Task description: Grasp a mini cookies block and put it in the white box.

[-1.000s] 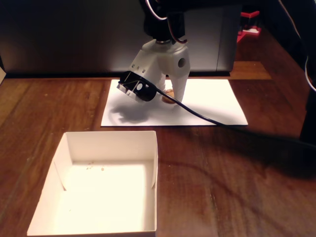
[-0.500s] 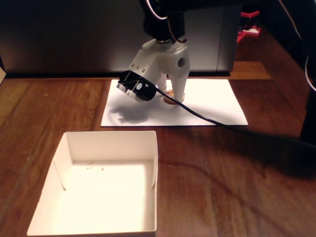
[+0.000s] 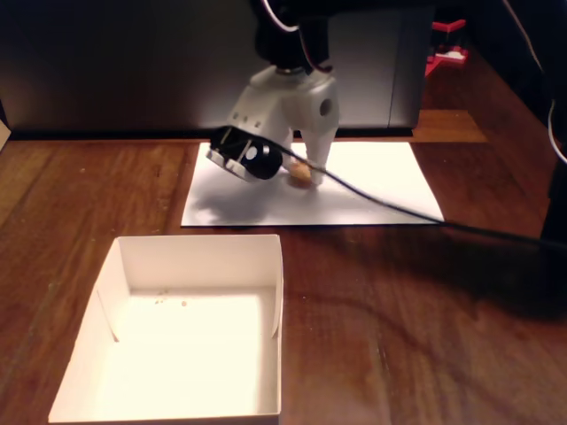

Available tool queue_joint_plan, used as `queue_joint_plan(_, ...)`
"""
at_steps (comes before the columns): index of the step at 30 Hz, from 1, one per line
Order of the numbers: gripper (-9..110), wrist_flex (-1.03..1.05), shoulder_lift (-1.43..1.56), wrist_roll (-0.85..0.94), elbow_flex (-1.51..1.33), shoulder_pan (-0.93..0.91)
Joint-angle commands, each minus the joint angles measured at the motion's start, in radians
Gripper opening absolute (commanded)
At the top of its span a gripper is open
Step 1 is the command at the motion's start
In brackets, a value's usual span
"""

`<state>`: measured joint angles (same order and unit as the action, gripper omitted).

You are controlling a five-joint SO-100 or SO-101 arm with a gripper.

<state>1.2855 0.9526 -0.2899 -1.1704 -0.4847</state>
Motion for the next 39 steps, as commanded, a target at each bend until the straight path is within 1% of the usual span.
queue_joint_plan(1, 14, 0.009, 0.265, 0.043, 0.054, 0.035)
queue_joint_plan(10, 14, 0.021, 0.356, 0.155, 0.061, 0.103)
queue_joint_plan(15, 14, 0.049, 0.364, 0.221, 0.121, 0.163)
queue_joint_plan(25, 14, 0.112, 0.359, 0.351, 0.276, 0.353)
queue_joint_plan(34, 14, 0.124, 0.359, 0.454, 0.331, 0.528)
queue_joint_plan(39, 14, 0.126, 0.347, 0.468, 0.342, 0.632)
